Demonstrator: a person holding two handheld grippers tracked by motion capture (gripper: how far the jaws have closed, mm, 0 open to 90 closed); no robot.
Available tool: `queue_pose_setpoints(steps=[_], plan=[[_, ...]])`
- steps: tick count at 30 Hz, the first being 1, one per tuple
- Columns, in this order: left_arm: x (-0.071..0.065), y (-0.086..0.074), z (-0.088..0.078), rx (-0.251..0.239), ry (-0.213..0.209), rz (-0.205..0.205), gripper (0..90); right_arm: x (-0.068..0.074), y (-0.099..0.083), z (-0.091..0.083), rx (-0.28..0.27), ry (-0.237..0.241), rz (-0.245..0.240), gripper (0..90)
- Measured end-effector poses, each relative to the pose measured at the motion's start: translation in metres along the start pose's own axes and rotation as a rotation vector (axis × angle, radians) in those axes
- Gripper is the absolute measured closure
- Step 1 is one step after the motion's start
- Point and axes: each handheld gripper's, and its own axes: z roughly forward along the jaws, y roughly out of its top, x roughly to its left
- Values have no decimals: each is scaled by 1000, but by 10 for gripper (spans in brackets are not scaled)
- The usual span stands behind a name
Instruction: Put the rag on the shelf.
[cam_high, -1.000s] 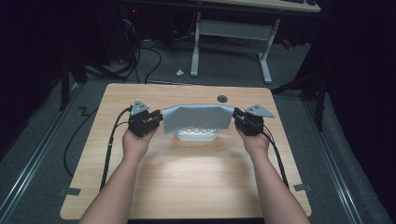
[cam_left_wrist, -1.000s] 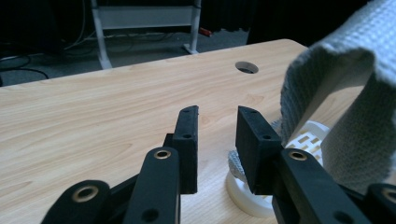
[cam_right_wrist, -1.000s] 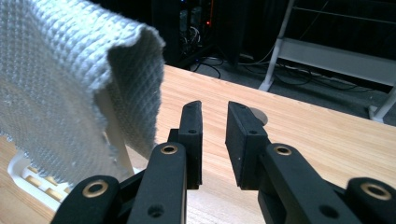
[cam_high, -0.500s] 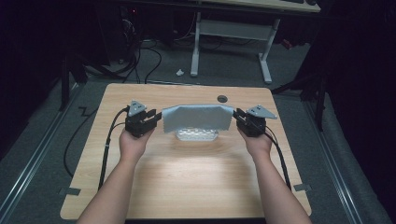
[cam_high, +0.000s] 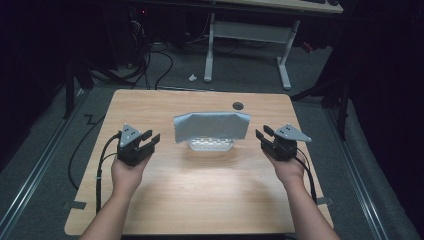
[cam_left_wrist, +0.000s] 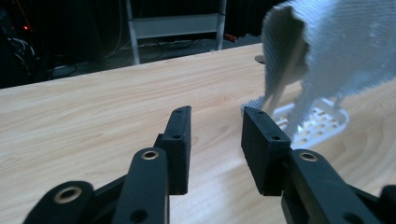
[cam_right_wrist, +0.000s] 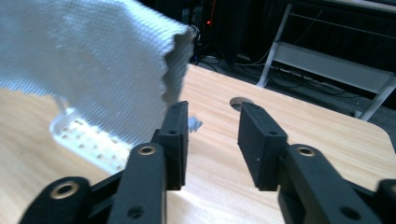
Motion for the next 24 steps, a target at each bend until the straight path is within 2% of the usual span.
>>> queue_pose_setpoints(steps=[6, 8, 10, 12, 13, 14, 15, 16, 18, 20, 21, 22, 23, 24], plan=[[-7, -9, -20, 21, -19, 2, 586, 10, -6, -18, 18, 7, -17, 547], [-16, -19, -30, 48, -38, 15, 563, 17, -14, -28, 26, 19, -18, 513], [-20, -23, -32, 57, -45, 18, 557, 20, -17, -31, 31, 20, -20, 503], [-28, -32, -35, 83, -65, 25, 536, 29, -28, -38, 43, 38, -6, 467], [-33, -36, -36, 90, -68, 40, 536, 29, -28, -38, 43, 38, -6, 467], [-38, -41, -36, 98, -82, 42, 528, 37, -35, -42, 55, 51, -1, 437], [-49, -50, -36, 113, -103, 43, 522, 41, -39, -43, 62, 53, -1, 426], [-49, -50, -36, 113, -103, 43, 519, 41, -39, -43, 62, 53, -1, 426], [-59, -59, -32, 145, -134, 38, 517, 50, -45, -45, 74, 58, -4, 406], [-72, -67, -27, 191, -161, 56, 509, 66, -55, -44, 117, 75, -19, 374], [-78, -71, -25, 206, -173, 66, 509, 66, -55, -44, 117, 75, -19, 374], [-91, -80, -22, 229, -213, 60, 503, 79, -62, -43, 144, 98, -36, 363], [-91, -80, -22, 229, -213, 60, 501, 79, -62, -43, 144, 98, -36, 363], [-97, -85, -21, 243, -234, 57, 501, 91, -70, -43, 159, 114, -26, 357]])
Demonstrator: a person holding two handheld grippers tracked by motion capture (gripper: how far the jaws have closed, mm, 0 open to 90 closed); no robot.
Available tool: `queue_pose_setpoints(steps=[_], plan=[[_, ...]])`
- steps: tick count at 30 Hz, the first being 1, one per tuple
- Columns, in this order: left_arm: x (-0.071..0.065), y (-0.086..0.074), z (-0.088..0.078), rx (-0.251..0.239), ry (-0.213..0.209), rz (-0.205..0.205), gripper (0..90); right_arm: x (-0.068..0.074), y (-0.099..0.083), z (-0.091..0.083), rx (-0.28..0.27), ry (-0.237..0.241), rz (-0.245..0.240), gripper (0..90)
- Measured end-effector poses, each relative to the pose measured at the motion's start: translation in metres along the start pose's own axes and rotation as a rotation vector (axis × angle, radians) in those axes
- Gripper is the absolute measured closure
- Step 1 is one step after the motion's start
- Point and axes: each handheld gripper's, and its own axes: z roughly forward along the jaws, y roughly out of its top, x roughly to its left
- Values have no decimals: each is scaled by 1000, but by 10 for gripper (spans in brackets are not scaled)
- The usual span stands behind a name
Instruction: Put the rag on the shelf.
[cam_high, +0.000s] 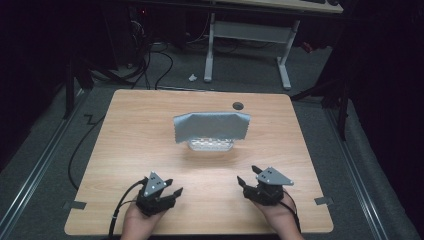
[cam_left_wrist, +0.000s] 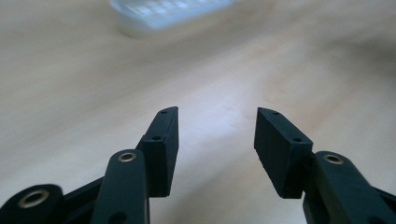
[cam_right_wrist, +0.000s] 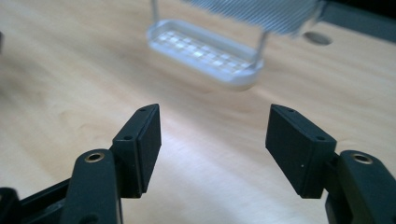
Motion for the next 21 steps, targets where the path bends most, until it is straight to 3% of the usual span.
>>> queue_pose_setpoints(steps=[2, 3, 4, 5, 6, 7, 11, 13, 17, 21], plan=[[-9, -8, 7, 23, -43, -16, 497, 13, -11, 4, 4, 27, 27, 351], [-20, -11, 13, 63, -65, 20, 494, 19, -19, 6, 6, 43, 46, 367], [-20, -11, 13, 63, -65, 20, 482, 25, -23, 9, 35, 62, 50, 359], [-25, -11, 15, 69, -63, 46, 482, 25, -23, 9, 35, 62, 50, 359], [-30, -11, 17, 60, -60, 86, 475, 34, -22, 10, 49, 66, -36, 345], [-30, -10, 18, 60, -61, 86, 471, 36, -22, 8, 34, 61, -57, 353], [-22, -10, 17, 43, -67, 31, 469, 35, -24, 10, 49, 81, -33, 351], [-19, -10, 14, 35, -62, 27, 470, 33, -26, 12, 55, 78, -50, 351], [-16, -12, 13, 43, -47, 31, 468, 27, -29, 13, 71, 85, -21, 357], [-15, -12, 14, 39, -46, 23, 468, 27, -29, 13, 75, 94, -26, 361]])
